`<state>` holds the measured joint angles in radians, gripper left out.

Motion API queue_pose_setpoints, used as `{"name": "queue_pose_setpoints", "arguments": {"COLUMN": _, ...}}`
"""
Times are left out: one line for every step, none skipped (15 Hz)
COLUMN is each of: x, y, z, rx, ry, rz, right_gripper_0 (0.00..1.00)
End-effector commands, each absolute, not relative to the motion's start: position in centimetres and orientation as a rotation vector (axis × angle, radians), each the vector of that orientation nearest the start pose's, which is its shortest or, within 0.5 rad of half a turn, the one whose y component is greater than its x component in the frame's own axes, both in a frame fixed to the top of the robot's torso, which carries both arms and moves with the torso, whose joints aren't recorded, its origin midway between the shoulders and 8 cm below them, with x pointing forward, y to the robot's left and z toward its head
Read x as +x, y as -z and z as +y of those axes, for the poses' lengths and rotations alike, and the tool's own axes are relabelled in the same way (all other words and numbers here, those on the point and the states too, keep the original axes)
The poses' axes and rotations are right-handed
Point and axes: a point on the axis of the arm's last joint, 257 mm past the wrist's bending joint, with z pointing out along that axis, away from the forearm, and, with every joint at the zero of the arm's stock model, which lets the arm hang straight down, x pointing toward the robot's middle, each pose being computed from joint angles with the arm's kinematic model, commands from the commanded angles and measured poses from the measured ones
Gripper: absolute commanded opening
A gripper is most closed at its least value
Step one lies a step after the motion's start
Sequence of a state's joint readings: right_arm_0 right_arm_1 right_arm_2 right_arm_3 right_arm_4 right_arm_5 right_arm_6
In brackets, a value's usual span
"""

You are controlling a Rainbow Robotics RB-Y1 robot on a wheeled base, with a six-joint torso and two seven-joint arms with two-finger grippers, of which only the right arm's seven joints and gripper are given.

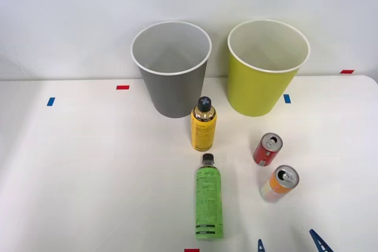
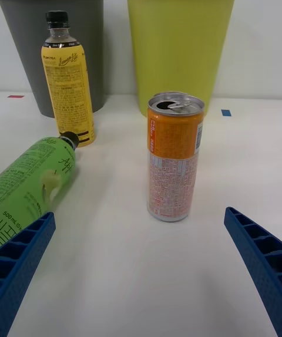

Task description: Put cans in the gray bin, plastic bottles in the light green bin

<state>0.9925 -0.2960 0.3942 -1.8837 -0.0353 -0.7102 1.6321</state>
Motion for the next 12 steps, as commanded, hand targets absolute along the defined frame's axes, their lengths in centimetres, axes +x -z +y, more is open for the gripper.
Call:
{"name": "queue_pose_setpoints", "arguments": {"x": 21.31, "y": 27.8, "z": -18.51, "rx": -0.132, "ry": -0.098, "rz": 1.554, "right_gripper_0": 1.0}}
{"name": "queue_pose_setpoints", "arguments": {"x": 21.31, "y": 27.8, "z": -18.51, "rx": -0.132, "ry": -0.098, "rz": 1.554, "right_gripper_0": 1.0}}
{"name": "queue_pose_setpoints", "arguments": {"x": 21.31, "y": 27.8, "z": -18.51, "rx": -0.132, "ry": -0.098, "rz": 1.554, "right_gripper_0": 1.0}}
{"name": "queue_pose_setpoints", "arguments": {"x": 21.31, "y": 27.8, "z": -18.51, "rx": -0.132, "ry": -0.098, "rz": 1.554, "right_gripper_0": 1.0}}
{"name": "queue_pose_setpoints", "arguments": {"x": 21.31, "y": 27.8, "z": -18.51, "rx": -0.132, "ry": -0.098, "rz": 1.554, "right_gripper_0": 1.0}}
{"name": "queue_pose_setpoints", "arguments": {"x": 21.31, "y": 27.8, "z": -18.51, "rx": -0.132, "ry": -0.098, "rz": 1.554, "right_gripper_0": 1.0}}
{"name": "queue_pose_setpoints", "arguments": {"x": 21.31, "y": 27.8, "z": -18.51, "rx": -0.132, "ry": -0.098, "rz": 1.554, "right_gripper_0": 1.0}}
{"name": "queue_pose_setpoints", "arguments": {"x": 21.31, "y": 27.8, "z": -18.51, "rx": -0.132, "ry": -0.098, "rz": 1.554, "right_gripper_0": 1.0}}
{"name": "queue_pose_setpoints", "arguments": {"x": 21.31, "y": 27.8, "z": -18.51, "rx": -0.132, "ry": -0.098, "rz": 1.554, "right_gripper_0": 1.0}}
{"name": "queue_pose_setpoints", "arguments": {"x": 21.31, "y": 27.8, "z": -18.51, "rx": -0.132, "ry": -0.098, "rz": 1.554, "right_gripper_0": 1.0}}
{"name": "queue_pose_setpoints", "arguments": {"x": 21.31, "y": 27.8, "z": -18.51, "rx": -0.132, "ry": -0.098, "rz": 1.554, "right_gripper_0": 1.0}}
{"name": "queue_pose_setpoints", "arguments": {"x": 21.31, "y": 27.8, "z": -18.51, "rx": -0.132, "ry": -0.098, "rz": 1.554, "right_gripper_0": 1.0}}
